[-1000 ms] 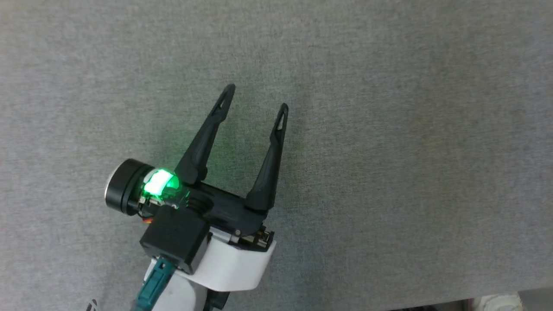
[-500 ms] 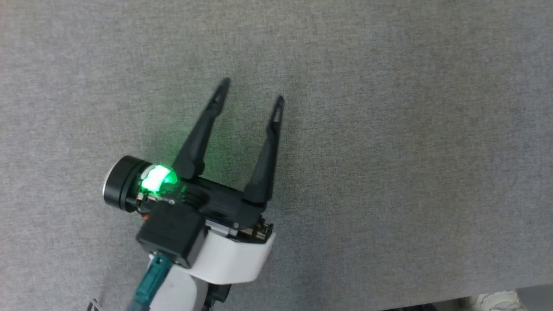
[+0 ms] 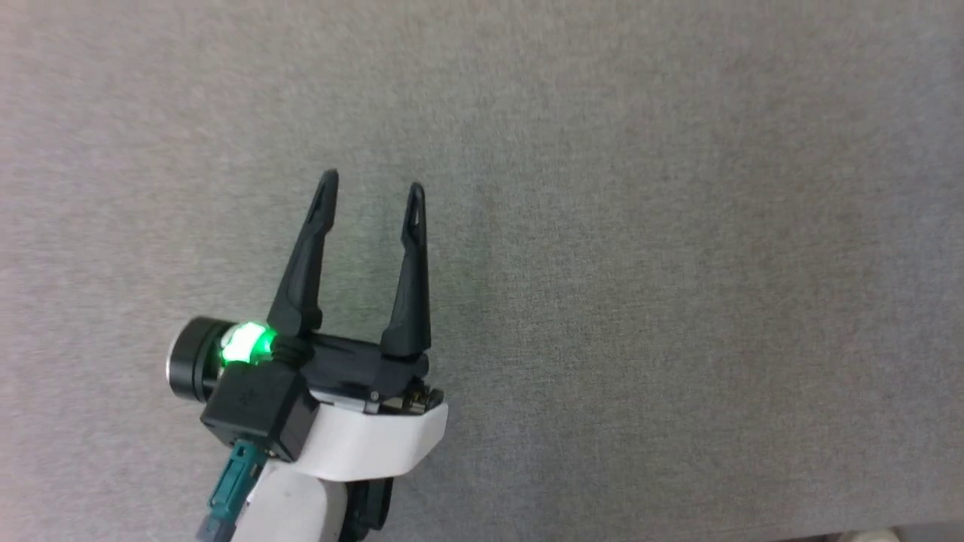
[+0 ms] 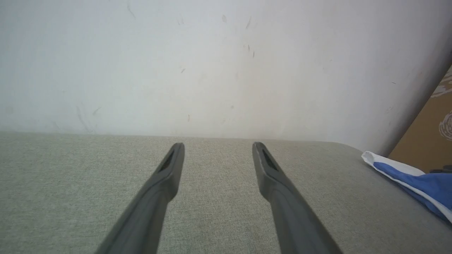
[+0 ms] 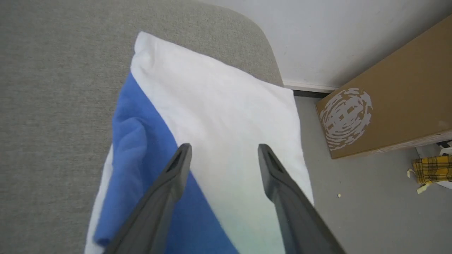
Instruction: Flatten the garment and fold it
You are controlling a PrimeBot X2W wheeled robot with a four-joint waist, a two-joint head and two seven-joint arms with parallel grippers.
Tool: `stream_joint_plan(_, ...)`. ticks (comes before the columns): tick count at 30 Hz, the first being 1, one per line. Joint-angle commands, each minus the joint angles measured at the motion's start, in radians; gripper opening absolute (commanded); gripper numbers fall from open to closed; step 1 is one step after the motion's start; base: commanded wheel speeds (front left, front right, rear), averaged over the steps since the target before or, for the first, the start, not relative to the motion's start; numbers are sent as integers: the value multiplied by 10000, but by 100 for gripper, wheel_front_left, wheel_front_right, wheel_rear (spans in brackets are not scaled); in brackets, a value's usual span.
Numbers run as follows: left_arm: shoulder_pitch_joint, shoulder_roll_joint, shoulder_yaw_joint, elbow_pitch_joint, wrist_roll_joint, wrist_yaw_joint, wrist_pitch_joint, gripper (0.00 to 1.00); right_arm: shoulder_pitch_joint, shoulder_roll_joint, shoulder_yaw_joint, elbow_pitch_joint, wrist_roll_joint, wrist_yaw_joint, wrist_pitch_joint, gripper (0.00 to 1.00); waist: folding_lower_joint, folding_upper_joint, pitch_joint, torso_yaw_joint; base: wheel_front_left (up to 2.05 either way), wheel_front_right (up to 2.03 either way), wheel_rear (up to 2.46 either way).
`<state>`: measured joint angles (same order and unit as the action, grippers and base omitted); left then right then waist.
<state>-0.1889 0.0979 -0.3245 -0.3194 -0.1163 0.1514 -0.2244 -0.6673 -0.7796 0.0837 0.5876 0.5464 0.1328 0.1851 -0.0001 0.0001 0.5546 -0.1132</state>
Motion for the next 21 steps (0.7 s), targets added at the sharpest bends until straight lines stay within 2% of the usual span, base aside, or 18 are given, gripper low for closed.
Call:
stream_joint_plan(1, 115, -44, 42, 64, -84, 50, -92, 100, 225, 104, -30, -168, 108, -21, -139, 100, 1, -1, -893, 446, 0, 0, 0)
stream_joint_plan(11, 864, -101, 557, 529, -786, 81, -342, 100, 2723, 1756, -890, -2998, 127, -21, -1187, 100, 1, -1, -2494, 1051, 0, 0, 0)
stream_joint_plan(21, 1155, 120, 925, 1201, -1120, -81, -362, 100, 4435, 3903, -1774, -5802, -1522, -21, -1518, 100, 1, -1, -3620, 1561, 0, 0, 0)
